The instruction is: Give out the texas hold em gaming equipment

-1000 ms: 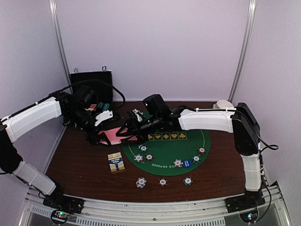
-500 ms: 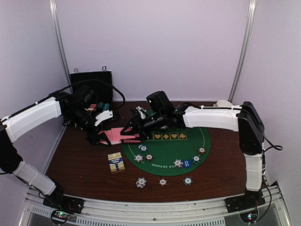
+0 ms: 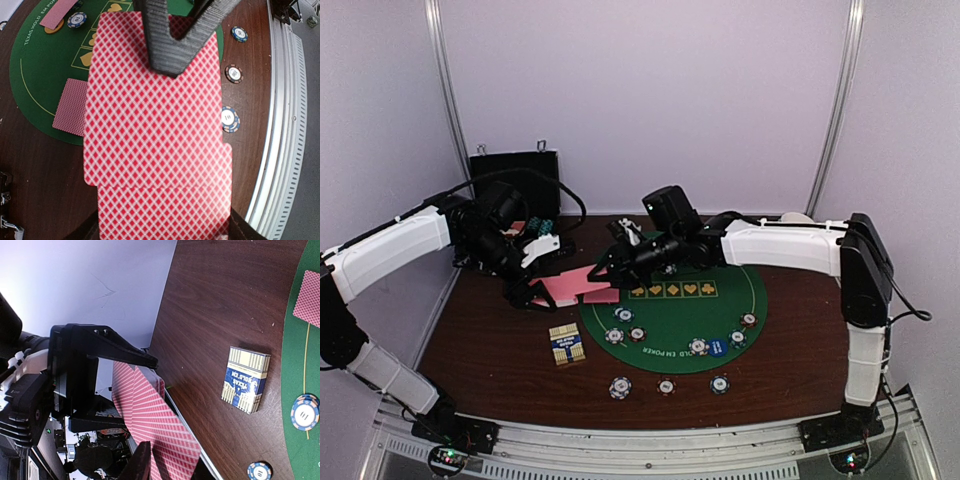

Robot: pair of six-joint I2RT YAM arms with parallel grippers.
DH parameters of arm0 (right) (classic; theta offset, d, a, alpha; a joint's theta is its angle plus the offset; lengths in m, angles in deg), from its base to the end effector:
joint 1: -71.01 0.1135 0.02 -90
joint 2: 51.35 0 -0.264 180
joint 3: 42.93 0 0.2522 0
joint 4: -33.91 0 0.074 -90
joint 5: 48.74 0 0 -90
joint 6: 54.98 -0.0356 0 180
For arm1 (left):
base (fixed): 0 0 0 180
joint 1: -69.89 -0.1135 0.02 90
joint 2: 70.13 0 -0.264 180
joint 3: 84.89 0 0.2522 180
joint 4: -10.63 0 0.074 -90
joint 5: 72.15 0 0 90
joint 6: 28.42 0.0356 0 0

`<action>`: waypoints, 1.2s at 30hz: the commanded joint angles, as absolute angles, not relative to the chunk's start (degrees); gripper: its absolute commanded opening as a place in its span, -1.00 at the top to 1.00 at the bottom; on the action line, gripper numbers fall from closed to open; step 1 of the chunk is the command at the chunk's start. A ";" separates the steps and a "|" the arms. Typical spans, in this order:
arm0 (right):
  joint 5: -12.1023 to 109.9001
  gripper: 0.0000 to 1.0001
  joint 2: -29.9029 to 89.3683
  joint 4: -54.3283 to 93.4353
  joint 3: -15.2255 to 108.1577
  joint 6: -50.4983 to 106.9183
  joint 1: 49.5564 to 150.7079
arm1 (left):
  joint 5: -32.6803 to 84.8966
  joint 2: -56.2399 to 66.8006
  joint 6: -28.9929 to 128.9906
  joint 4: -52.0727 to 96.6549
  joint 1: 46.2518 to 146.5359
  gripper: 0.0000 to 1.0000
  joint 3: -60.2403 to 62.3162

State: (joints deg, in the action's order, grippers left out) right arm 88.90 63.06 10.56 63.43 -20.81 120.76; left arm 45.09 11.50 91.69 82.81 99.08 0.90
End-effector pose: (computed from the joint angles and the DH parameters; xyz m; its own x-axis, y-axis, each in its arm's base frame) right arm 0.2787 0.3700 0.2675 -0.9517 -0.2614 -0.1609 -0.2392 0.3032 0.9224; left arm 0.2301 -0.1472 0.2950 -0.4078 0.7387 -0.5367 0.9106 0.3723 -0.1794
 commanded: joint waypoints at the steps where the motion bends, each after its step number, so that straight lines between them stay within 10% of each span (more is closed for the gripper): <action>1: 88.96 0.67 60.35 10.40 62.68 -20.35 120.40 | 46.63 10.21 92.16 81.44 98.72 1.00 2.43; 36: 90.08 1.00 47.62 1.86 44.89 -12.56 108.76 | 46.26 10.37 92.33 81.86 98.72 1.00 2.52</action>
